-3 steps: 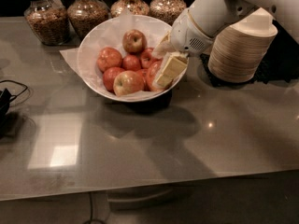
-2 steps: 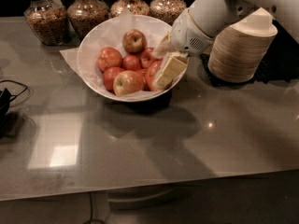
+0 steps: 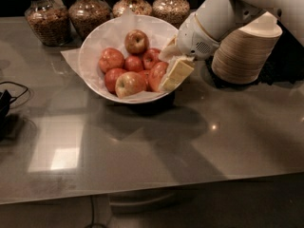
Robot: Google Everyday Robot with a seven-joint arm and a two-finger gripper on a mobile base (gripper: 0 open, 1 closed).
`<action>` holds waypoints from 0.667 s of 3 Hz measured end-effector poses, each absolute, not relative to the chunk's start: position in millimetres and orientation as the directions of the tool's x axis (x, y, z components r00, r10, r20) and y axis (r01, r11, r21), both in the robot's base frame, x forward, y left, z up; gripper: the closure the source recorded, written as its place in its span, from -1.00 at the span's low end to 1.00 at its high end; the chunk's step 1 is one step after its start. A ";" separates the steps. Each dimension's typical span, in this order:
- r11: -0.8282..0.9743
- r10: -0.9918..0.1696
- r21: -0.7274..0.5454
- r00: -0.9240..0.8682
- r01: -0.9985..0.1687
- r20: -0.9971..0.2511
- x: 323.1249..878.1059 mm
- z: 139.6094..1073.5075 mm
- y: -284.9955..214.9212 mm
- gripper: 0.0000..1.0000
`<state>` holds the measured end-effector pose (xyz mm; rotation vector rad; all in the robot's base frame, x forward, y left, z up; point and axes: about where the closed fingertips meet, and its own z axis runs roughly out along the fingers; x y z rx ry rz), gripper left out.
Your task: Pick apple from white bowl
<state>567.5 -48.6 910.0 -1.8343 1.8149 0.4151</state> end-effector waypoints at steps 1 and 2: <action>0.037 -0.830 -0.130 0.043 -0.991 -0.556 567.8 902.7 -50.2 -0.40; 0.033 -0.831 -0.121 0.040 -0.992 -0.555 567.9 901.8 -48.9 -0.52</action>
Offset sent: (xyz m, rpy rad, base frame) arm 0.0012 0.0014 -0.0257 -0.0109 0.0642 0.0107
